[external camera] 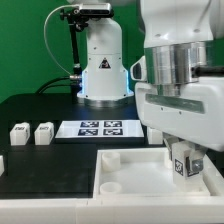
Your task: Assemble one leg
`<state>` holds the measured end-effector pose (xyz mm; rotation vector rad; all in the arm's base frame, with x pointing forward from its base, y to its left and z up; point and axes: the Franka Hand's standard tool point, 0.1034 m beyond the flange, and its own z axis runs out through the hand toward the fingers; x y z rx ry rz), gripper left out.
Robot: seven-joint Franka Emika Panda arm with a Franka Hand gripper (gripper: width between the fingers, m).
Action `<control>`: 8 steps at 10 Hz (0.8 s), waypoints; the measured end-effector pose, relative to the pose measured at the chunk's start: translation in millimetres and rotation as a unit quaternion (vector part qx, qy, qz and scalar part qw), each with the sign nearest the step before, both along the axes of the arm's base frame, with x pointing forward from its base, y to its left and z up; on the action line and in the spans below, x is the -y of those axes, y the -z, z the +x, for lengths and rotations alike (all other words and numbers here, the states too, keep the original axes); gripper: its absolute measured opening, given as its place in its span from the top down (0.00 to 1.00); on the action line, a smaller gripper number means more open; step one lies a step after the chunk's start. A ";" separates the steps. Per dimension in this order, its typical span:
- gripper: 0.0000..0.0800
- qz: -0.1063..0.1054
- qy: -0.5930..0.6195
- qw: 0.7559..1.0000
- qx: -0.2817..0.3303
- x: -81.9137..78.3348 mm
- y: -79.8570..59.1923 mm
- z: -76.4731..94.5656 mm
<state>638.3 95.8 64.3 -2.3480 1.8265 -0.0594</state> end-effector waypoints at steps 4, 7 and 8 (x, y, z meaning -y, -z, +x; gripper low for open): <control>0.63 0.046 0.278 0.958 -0.058 -4.2 3.5 1.4; 0.63 0.052 0.393 0.915 -0.073 0.9 2.7 -0.7; 0.56 0.050 0.386 0.918 -0.073 1.1 3.6 -1.5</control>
Offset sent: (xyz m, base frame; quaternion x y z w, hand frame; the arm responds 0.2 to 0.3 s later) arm 0.0235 -0.0077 -0.0091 -0.0087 0.0027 0.2264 0.9740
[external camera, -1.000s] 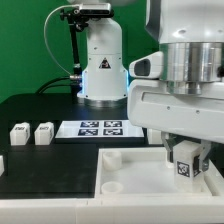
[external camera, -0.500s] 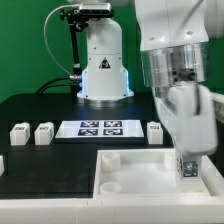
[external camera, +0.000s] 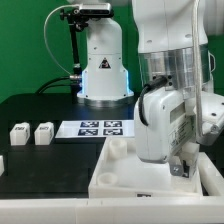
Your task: Assemble one leg
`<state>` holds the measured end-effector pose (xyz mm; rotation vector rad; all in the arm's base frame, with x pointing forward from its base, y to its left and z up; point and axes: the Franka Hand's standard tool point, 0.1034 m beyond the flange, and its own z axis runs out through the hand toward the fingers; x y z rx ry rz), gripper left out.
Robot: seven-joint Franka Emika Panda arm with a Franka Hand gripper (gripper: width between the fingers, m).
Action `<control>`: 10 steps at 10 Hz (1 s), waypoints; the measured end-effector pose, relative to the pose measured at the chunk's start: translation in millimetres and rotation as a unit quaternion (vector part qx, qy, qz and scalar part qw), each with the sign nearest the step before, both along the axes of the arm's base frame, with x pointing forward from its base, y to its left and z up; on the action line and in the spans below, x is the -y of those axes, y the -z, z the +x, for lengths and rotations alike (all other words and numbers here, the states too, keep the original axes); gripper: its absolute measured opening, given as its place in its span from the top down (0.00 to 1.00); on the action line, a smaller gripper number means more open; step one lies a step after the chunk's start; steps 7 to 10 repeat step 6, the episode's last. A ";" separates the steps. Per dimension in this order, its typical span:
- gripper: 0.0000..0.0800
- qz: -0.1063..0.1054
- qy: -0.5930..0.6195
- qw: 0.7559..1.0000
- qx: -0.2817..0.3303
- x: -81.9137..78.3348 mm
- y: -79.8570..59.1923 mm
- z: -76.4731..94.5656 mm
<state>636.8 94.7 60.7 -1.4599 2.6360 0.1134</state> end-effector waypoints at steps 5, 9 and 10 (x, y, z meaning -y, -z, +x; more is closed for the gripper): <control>0.19 0.000 -0.004 1.000 0.000 -1.3 0.6 -0.5; 0.19 0.003 -0.008 1.000 0.007 -10.6 -9.1 0.0; 0.19 0.003 -0.008 1.000 0.007 -10.6 -9.1 0.0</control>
Offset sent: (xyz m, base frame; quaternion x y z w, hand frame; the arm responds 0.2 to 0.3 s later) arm 0.0000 0.0000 0.0000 0.0000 0.0000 0.0000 1.0000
